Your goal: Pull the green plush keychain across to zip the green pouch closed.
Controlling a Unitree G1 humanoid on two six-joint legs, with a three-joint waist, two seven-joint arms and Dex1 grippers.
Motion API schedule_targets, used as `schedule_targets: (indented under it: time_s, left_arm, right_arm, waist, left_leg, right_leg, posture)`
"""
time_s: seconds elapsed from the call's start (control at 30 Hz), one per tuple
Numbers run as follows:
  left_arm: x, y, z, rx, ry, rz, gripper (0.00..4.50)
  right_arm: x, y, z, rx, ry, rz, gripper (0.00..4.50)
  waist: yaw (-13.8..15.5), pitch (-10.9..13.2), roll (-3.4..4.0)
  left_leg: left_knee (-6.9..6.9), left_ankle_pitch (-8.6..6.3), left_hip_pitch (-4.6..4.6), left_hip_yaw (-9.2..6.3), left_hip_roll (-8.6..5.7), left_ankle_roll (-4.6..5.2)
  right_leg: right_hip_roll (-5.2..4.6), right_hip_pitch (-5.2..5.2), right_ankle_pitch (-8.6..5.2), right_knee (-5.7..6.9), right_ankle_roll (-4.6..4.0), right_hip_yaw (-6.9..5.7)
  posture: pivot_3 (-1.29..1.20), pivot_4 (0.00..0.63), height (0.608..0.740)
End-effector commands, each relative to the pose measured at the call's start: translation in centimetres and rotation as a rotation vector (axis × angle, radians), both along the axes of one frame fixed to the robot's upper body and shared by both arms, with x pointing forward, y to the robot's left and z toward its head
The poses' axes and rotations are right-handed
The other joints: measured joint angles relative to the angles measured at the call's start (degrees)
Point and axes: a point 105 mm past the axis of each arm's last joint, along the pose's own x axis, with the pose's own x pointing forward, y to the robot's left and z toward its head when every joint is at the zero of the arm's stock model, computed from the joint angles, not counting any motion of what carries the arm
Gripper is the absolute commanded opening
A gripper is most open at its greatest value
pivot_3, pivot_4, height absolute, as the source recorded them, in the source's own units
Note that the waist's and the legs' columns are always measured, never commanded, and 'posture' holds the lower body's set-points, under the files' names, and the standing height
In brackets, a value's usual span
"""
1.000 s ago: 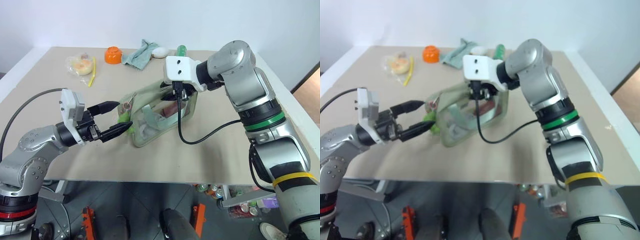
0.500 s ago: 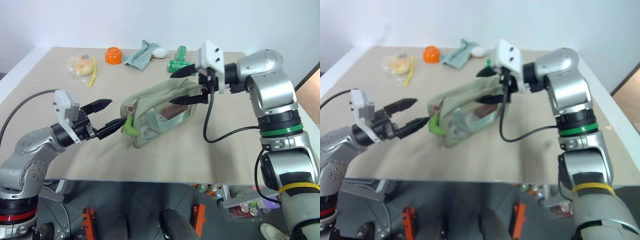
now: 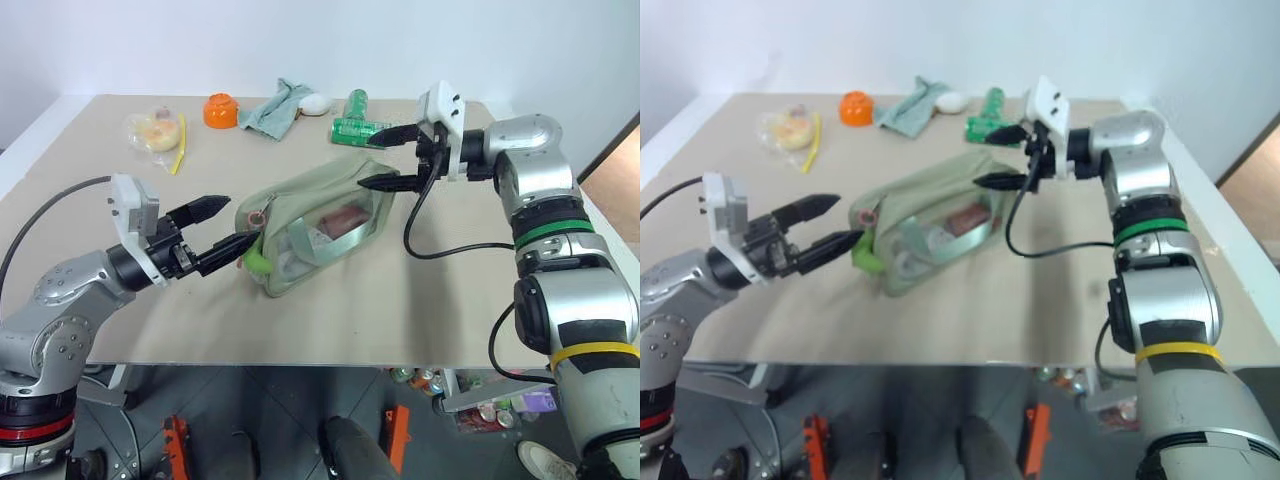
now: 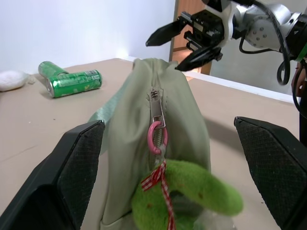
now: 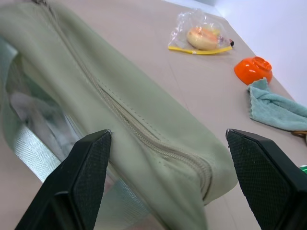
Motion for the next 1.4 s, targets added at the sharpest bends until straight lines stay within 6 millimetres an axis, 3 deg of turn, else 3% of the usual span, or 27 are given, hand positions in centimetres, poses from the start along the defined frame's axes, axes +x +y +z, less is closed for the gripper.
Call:
schedule_targets:
  time_s: [0.03, 0.1, 0.3, 0.5, 0.67, 0.9, 0.93, 1.13, 1.27, 1.4]
  left_arm:
    - [-0.7, 0.3, 1.1, 0.012, -0.051, 0.015, 4.50]
    - [-0.9, 0.3, 1.2, 0.012, -0.052, 0.020, 4.50]
    - [-1.0, 0.6, 0.9, 0.020, -0.043, 0.031, 4.50]
    - [-0.9, 0.7, 1.0, 0.021, -0.045, 0.035, 4.50]
    - [-0.6, 0.4, 1.9, 0.010, -0.058, 0.024, 4.50]
    - [-0.7, 0.2, 2.1, 0.001, -0.055, 0.019, 4.50]
    - [-0.7, 0.2, 2.1, 0.001, -0.054, 0.019, 4.50]
    - [-0.7, 0.1, 1.9, 0.005, -0.053, 0.021, 4.50]
    - [-0.6, 0.1, 1.7, 0.006, -0.049, 0.018, 4.50]
    - [-0.3, 0.2, 2.0, 0.009, -0.060, 0.019, 4.50]
  right_arm:
    - [0.0, 0.1, 0.8, -0.018, -0.041, 0.008, 3.96]
    - [0.1, -0.1, 0.7, -0.037, -0.060, 0.004, 3.96]
    - [-0.2, -1.1, 3.0, -0.023, -0.060, -0.013, 3.96]
    - [-1.0, -1.6, 1.9, -0.069, 0.012, 0.033, 3.96]
    - [0.0, -0.8, 0.0, -0.044, 0.000, -0.003, 3.96]
    - [1.0, -0.6, -0.9, -0.025, -0.006, -0.063, 3.96]
    - [1.0, -0.6, -1.0, -0.023, -0.002, -0.066, 3.43]
    - [0.9, -2.0, -1.2, -0.051, -0.003, -0.085, 1.44]
    - [0.4, -2.6, -0.4, -0.057, -0.002, -0.074, 0.05]
    - [-0.4, -2.7, 0.7, -0.059, 0.059, -0.045, 0.02]
  waist:
    - [0.0, 0.0, 0.00]
    - [0.0, 0.0, 0.00]
    - [-0.1, 0.0, 0.07]
    - [-0.2, 0.1, 0.09]
    - [-0.2, 0.1, 0.09]
    - [-0.2, 0.1, 0.13]
    - [-0.2, 0.1, 0.13]
    - [-0.2, 0.1, 0.13]
    - [-0.2, 0.1, 0.13]
    - [-0.2, 0.1, 0.15]
  left_leg:
    - [0.01, 0.00, 0.00, -0.01, 0.00, 0.00]
    - [0.03, 0.01, 0.04, -0.01, 0.00, 0.00]
    - [0.09, 0.03, 0.05, 0.00, 0.00, -0.04]
    - [0.02, 0.02, 0.04, -0.04, -0.01, -0.04]
    - [0.02, 0.03, 0.06, -0.04, 0.00, -0.03]
    - [0.06, 0.05, 0.04, -0.04, -0.01, -0.08]
    - [0.05, 0.05, 0.04, -0.04, -0.02, -0.08]
    - [0.02, 0.05, 0.04, -0.05, -0.02, -0.08]
    - [0.04, 0.05, 0.04, -0.05, -0.02, -0.08]
    - [0.05, 0.05, 0.04, -0.04, -0.03, -0.08]
  right_leg:
    - [0.00, 0.00, 0.00, 0.00, 0.00, -0.01]
    - [0.00, 0.04, -0.01, 0.00, 0.02, -0.02]
    - [0.00, 0.06, -0.01, 0.01, 0.04, -0.01]
    - [0.00, 0.05, -0.01, 0.00, 0.00, -0.03]
    - [0.02, 0.04, -0.01, 0.01, 0.01, -0.03]
    - [0.02, 0.07, 0.02, 0.01, 0.03, -0.01]
    - [0.00, 0.06, 0.05, 0.01, -0.01, 0.00]
    - [0.00, 0.05, 0.04, 0.01, -0.01, -0.02]
    - [0.00, 0.05, 0.02, 0.01, 0.02, -0.01]
    - [0.00, 0.06, 0.02, 0.01, 0.03, -0.01]
  posture:
    - [0.00, 0.150, 0.740]
    - [0.00, 0.150, 0.740]
    - [0.00, 0.150, 0.740]
    - [0.00, 0.150, 0.740]
    - [0.00, 0.150, 0.740]
    - [0.00, 0.150, 0.740]
    - [0.00, 0.150, 0.740]
    - [0.00, 0.150, 0.740]
    - [0.00, 0.150, 0.740]
    - [0.00, 0.150, 0.740]
